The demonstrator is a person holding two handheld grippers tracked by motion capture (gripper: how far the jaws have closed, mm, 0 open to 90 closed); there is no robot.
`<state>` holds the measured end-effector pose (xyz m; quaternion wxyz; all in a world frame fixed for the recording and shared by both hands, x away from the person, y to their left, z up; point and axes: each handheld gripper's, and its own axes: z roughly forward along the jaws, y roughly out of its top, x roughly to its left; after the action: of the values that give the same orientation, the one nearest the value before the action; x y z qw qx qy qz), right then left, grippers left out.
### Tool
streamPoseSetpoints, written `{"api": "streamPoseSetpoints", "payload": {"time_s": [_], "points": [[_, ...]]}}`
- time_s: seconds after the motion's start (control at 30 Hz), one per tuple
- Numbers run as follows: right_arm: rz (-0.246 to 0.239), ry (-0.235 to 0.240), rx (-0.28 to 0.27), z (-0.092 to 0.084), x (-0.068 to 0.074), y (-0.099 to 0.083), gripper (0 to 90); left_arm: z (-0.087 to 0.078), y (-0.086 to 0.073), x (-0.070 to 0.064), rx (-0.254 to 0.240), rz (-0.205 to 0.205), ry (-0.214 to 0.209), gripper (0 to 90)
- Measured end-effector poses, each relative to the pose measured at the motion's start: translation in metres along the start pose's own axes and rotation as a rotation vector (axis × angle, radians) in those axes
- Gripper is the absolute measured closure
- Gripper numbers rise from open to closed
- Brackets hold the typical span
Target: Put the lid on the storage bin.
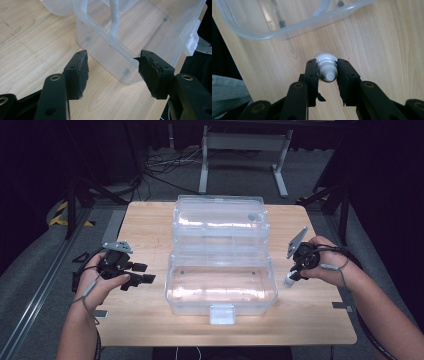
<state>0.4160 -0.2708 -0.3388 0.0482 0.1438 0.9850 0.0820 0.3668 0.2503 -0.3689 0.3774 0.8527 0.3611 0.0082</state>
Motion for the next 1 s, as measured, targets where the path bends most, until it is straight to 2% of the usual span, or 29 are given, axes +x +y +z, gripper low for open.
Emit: {"api": "streamPoseSetpoints", "payload": {"time_s": [0.43, 0.8, 1.0], "points": [[-0.057, -0.001, -0.010, -0.022, 0.011, 0.010, 71.3, 0.001, -0.001, 0.002, 0.007, -0.009, 0.002, 41.3], [-0.064, 0.008, -0.011, -0.040, 0.020, 0.024, 71.3, 0.001, -0.003, 0.004, 0.008, -0.021, 0.007, 41.0], [-0.104, 0.005, -0.012, -0.049, 0.027, 0.035, 71.3, 0.000, -0.004, 0.004, 0.006, -0.021, 0.007, 41.0]]}}
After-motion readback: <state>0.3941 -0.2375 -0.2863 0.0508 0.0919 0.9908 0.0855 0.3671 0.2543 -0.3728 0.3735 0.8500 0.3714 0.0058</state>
